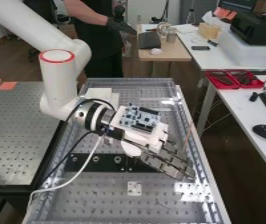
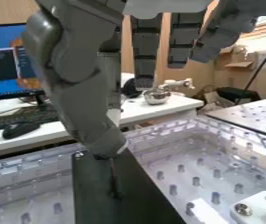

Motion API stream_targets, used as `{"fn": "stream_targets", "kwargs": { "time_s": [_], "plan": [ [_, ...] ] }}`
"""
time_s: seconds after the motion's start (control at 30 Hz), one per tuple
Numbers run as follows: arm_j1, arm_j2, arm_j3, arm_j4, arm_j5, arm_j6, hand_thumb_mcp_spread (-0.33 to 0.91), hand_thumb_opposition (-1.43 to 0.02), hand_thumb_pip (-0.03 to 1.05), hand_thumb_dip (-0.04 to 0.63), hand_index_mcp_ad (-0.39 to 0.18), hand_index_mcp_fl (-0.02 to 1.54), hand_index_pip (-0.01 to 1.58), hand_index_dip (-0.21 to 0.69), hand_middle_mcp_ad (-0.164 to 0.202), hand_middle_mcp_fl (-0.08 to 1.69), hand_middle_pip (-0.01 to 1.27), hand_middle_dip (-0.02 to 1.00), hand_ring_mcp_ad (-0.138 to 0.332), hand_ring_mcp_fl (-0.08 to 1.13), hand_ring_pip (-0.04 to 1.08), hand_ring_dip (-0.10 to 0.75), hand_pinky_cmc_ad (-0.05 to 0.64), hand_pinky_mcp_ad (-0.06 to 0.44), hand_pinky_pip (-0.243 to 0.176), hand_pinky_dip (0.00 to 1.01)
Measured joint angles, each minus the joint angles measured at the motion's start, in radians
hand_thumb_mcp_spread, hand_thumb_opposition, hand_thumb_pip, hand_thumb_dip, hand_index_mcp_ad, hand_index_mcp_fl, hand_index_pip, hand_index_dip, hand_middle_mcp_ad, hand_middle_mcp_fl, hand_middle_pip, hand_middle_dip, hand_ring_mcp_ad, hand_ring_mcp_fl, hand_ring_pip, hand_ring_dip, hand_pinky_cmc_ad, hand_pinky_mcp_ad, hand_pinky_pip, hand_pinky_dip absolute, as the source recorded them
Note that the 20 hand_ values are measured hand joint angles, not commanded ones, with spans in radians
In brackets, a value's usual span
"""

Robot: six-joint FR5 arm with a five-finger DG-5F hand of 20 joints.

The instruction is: Grab the drill bit and place it in the clear container

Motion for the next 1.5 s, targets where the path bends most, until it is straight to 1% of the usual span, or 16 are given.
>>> {"fn": "stream_targets", "kwargs": {
  "time_s": [0.1,0.13,0.17,0.23,0.3,0.5,0.9,1.0,1.03,1.07,1.17,1.23,1.3,1.4,1.43,1.5],
  "plan": [
    [0.0,-0.003,0.005,-0.006,-0.004,0.002,0.62,-0.96,0.58,0.346,-0.112,0.44,1.36,0.421,0.065,0.3,0.11,0.23,0.152,0.1,0.11,0.049,0.302,0.093,-0.068,0.14],
    [-0.001,-0.004,0.005,-0.007,-0.004,0.003,0.61,-0.94,0.58,0.349,-0.099,0.44,1.33,0.415,0.065,0.3,0.11,0.23,0.152,0.1,0.11,0.051,0.304,0.093,-0.068,0.14],
    [-0.001,-0.005,0.007,-0.009,-0.005,0.007,0.59,-0.94,0.58,0.349,-0.101,0.39,1.3,0.412,0.065,0.3,0.11,0.23,0.152,0.1,0.11,0.051,0.304,0.093,-0.068,0.14],
    [-0.001,-0.007,0.008,-0.011,-0.004,0.01,0.58,-0.94,0.58,0.349,-0.099,0.36,1.28,0.412,0.065,0.3,0.11,0.23,0.152,0.1,0.1,0.051,0.3,0.093,-0.068,0.14],
    [-0.002,-0.009,0.011,-0.015,-0.003,0.013,0.57,-0.93,0.58,0.349,-0.099,0.36,1.28,0.412,0.065,0.3,0.11,0.24,0.14,0.1,0.11,0.051,0.311,0.087,-0.068,0.14],
    [-0.002,-0.011,0.015,-0.021,-0.002,0.015,0.55,-0.93,0.58,0.346,-0.098,0.32,1.25,0.415,0.065,0.3,0.11,0.24,0.148,0.1,0.11,0.051,0.321,0.087,-0.068,0.14],
    [-0.004,-0.011,0.015,-0.02,0.003,0.018,0.53,-0.91,0.58,0.349,-0.087,0.32,1.25,0.393,0.065,0.3,0.11,0.24,0.15,0.1,0.11,0.051,0.321,0.087,-0.068,0.14],
    [-0.003,-0.013,0.016,-0.017,0.001,0.017,0.53,-0.91,0.58,0.349,-0.087,0.35,1.25,0.393,0.065,0.3,0.11,0.24,0.15,0.1,0.11,0.051,0.321,0.087,-0.068,0.14],
    [-0.003,-0.013,0.016,-0.016,0.0,0.017,0.53,-0.92,0.58,0.349,-0.087,0.4,1.28,0.38,0.065,0.3,0.11,0.24,0.148,0.1,0.11,0.051,0.321,0.087,-0.068,0.14],
    [-0.003,-0.013,0.015,-0.012,0.001,0.017,0.54,-0.92,0.58,0.346,-0.087,0.48,1.37,0.379,0.063,0.3,0.11,0.24,0.152,0.1,0.11,0.051,0.321,0.087,-0.068,0.14],
    [-0.002,-0.013,0.012,0.003,0.003,0.018,0.53,-0.93,0.58,0.346,-0.086,0.5,1.38,0.372,0.063,0.3,0.11,0.24,0.15,0.11,0.12,0.051,0.318,0.086,-0.068,0.14],
    [-0.002,-0.014,0.011,0.009,0.007,0.019,0.54,-0.93,0.57,0.346,-0.084,0.52,1.36,0.372,0.063,0.31,0.11,0.24,0.15,0.11,0.11,0.051,0.318,0.087,-0.068,0.14],
    [-0.002,-0.014,0.011,0.009,0.005,0.018,0.57,-0.93,0.54,0.346,-0.084,0.56,1.31,0.372,0.066,0.36,0.11,0.24,0.148,0.1,0.12,0.051,0.318,0.086,-0.068,0.14],
    [-0.002,-0.015,0.013,0.009,0.0,0.006,0.59,-0.93,0.52,0.346,-0.087,0.58,1.29,0.372,0.066,0.36,0.11,0.24,0.152,0.13,0.11,0.051,0.318,0.086,-0.068,0.14],
    [-0.002,-0.015,0.013,0.009,-0.001,0.005,0.6,-0.93,0.5,0.346,-0.087,0.62,1.26,0.365,0.063,0.36,0.11,0.24,0.152,0.13,0.1,0.051,0.318,0.087,-0.068,0.13],
    [-0.003,-0.015,0.015,0.008,-0.002,0.003,0.6,-0.93,0.5,0.314,-0.084,0.68,1.21,0.33,0.063,0.37,0.11,0.24,0.152,0.13,0.1,0.051,0.318,0.086,-0.068,0.14]
  ]
}}
